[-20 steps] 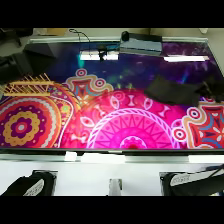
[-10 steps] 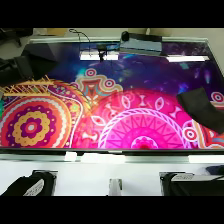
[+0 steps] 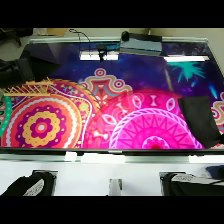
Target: Fold the shirts.
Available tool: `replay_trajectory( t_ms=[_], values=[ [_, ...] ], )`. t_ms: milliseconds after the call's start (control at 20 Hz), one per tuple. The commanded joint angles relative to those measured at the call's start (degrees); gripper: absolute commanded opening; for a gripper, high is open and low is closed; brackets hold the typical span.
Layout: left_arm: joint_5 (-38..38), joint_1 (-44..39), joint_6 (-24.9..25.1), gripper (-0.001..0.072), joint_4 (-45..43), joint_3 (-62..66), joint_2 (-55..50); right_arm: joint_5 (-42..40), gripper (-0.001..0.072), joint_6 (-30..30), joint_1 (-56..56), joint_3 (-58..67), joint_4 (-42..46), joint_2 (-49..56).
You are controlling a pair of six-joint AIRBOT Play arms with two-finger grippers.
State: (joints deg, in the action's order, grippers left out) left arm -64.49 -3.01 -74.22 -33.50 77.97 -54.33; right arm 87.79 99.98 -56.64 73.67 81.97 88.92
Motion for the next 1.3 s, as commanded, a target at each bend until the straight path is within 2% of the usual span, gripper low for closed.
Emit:
replay_trajectory(
  t_ms=[0, 250, 450, 500, 550, 650, 700, 800, 900, 1000, 1100, 1200, 1250],
  values=[
    [-0.1, 0.0, 0.0, 0.0039, 0.0, 0.0, 0.0, -2.9, 0.0033, 2.6, 0.0, -5.6, 2.9, -2.9],
    [-0.1, 0.0, 0.0, 0.0040, 0.0, 0.0, 0.0, -7.7, 0.0034, 6.6, 0.0, -13.9, 5.0, -7.1],
    [-0.1, 0.0, 0.0, 0.0040, 0.0, 0.0, 0.0, -7.8, 0.0036, 8.1, 0.0, -16.3, 7.3, -8.3],
    [-0.1, 0.0, 0.0, 0.0039, 0.0, 0.0, 0.0, -7.6, 0.0067, 8.3, 0.0, -16.4, 7.6, -8.3],
    [-0.1, 0.0, 0.0, 0.0040, 0.0, 0.0, 0.0, -7.4, 0.0162, 8.5, 0.0, -16.3, 8.0, -8.3],
    [-0.1, 0.0, 0.0, 0.0039, 0.0, 0.0, 0.0, -6.2, 0.0412, 5.0, 0.0, -15.8, 10.1, -8.5],
    [-0.1, 0.0, 0.0, 0.0040, 0.0, 0.0, 0.0, -4.3, 0.0457, 3.1, 0.0, -14.0, 12.4, -8.5],
    [-0.1, 0.0, 0.0, 0.0039, 0.0, 0.0, 0.0, -1.5, 0.0491, 2.3, 0.0, -7.2, 16.5, -8.6],
    [1.0, -0.1, -0.5, 0.0038, -2.2, 0.0, 0.0, -2.6, 0.0492, -0.1, 0.7, 4.0, 15.9, -8.6],
    [4.5, -2.0, -5.2, 0.0035, -12.6, 1.0, -0.8, -7.8, 0.0491, -2.8, 4.8, 16.5, 15.0, -8.6],
    [4.3, -6.6, -11.6, 0.0034, -35.4, 5.9, -5.4, -14.3, 0.0490, -5.6, 13.0, 26.0, 15.0, -8.6],
    [-0.8, -13.3, -20.9, 0.0035, -63.6, 12.4, -13.7, -17.2, 0.0495, -5.8, 23.9, 29.4, 14.9, -8.6],
    [-4.9, -15.8, -22.4, 0.0037, -72.0, 15.6, -18.8, -16.1, 0.0496, -5.6, 29.9, 29.4, 13.9, -8.3]
  ],
)
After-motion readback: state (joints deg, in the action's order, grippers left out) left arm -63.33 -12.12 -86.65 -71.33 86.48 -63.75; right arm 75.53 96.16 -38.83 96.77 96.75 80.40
